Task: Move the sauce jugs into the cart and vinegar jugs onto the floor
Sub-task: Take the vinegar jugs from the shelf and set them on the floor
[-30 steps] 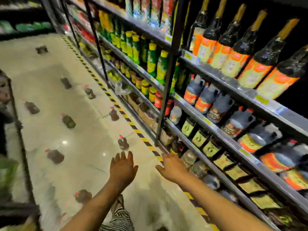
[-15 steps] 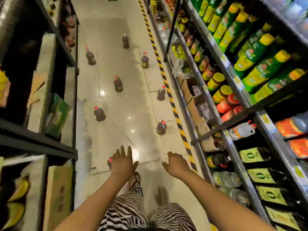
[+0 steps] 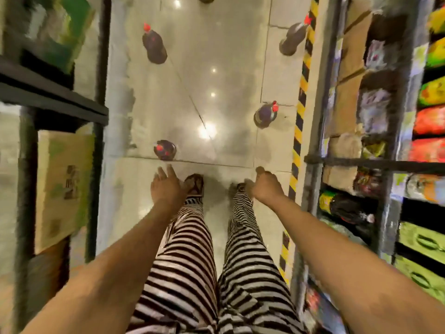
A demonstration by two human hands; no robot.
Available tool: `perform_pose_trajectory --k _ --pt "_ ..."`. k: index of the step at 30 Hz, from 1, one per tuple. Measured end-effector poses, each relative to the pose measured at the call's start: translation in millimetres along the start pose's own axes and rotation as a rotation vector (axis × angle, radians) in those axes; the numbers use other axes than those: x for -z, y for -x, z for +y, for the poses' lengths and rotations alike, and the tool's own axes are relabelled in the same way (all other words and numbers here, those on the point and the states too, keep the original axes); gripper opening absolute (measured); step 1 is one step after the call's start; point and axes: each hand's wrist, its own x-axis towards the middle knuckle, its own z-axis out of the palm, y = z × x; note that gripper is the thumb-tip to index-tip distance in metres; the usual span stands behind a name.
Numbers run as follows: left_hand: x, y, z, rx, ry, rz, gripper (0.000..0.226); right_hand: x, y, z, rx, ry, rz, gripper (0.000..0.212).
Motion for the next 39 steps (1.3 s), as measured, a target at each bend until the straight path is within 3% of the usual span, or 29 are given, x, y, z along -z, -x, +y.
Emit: perform_pose_trajectory --k 5,12,17,20,27,32,39 --pt "-80.8 -75.4 -8.5 0.192 0.165 0.092 0.095 -35.3 -110.9 33.3 0.027 -0.008 0.067 0.064" --pt "-189.8 -182.3 -37.0 0.250 0.307 0.290 0.104 -88.7 -258.5 60.2 0.053 -0.095 0.214 0.071" --pt "-248.7 -255.4 -63.9 0.322 0.571 0.426 0.112 -134.5 -349.9 56.7 -0.002 -0.295 0.353 0.085" --pt "-271.6 -295.3 -81.4 0.251 0.773 0.553 0.117 -152.9 -398.4 53.9 -0.083 -0.489 0.457 0.098" --pt "-293.1 -365.8 -87.8 0.260 1.062 0.839 0.096 -169.7 -495.9 50.6 -0.076 -0.697 0.689 0.096" --pt "-287.2 -394.3 -66.0 0.129 1.066 0.835 0.084 -175.3 -524.7 47.1 -0.069 -0.770 0.726 0.096" --pt "-282.0 -413.1 -8.2 -0.154 1.061 0.654 0.085 -168.8 -523.1 63.5 -0.125 -0.841 0.804 0.086"
